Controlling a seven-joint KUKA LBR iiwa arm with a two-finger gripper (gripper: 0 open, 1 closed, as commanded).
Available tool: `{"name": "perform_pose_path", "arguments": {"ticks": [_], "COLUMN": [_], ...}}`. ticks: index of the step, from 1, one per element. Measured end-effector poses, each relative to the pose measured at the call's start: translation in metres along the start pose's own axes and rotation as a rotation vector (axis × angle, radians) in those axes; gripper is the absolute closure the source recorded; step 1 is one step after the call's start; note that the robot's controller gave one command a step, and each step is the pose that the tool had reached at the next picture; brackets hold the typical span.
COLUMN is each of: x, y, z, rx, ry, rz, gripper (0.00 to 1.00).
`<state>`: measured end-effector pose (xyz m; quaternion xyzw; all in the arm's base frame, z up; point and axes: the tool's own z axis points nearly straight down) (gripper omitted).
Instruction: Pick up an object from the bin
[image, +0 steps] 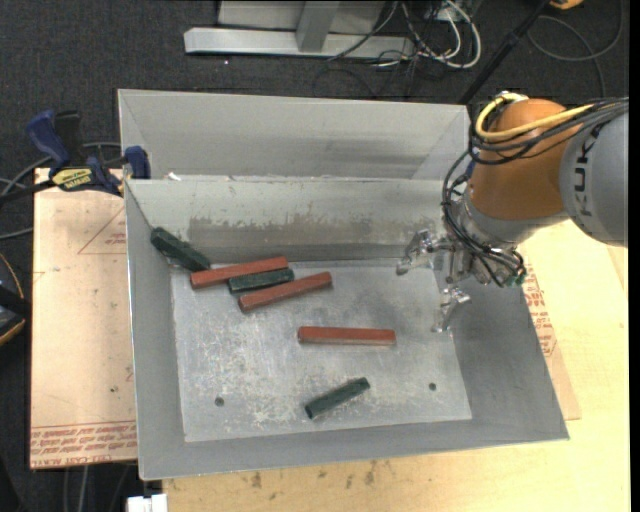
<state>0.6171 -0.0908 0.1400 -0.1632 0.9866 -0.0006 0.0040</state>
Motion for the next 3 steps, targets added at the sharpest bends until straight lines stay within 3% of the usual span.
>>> {"name": "perform_pose_path", "arguments": {"ticks": [1, 2, 3], "x": [0.015, 0.015, 0.012], "y": [0.049, 0.049, 0.043], "z": [0.061, 0.061, -0.067], "rx": [0.004, 0.004, -0.002], "ry": [-0.014, -0.014, 0.004], "rz": [0.026, 0.026, 0.029], "gripper": [1.00, 1.00, 1.00]}}
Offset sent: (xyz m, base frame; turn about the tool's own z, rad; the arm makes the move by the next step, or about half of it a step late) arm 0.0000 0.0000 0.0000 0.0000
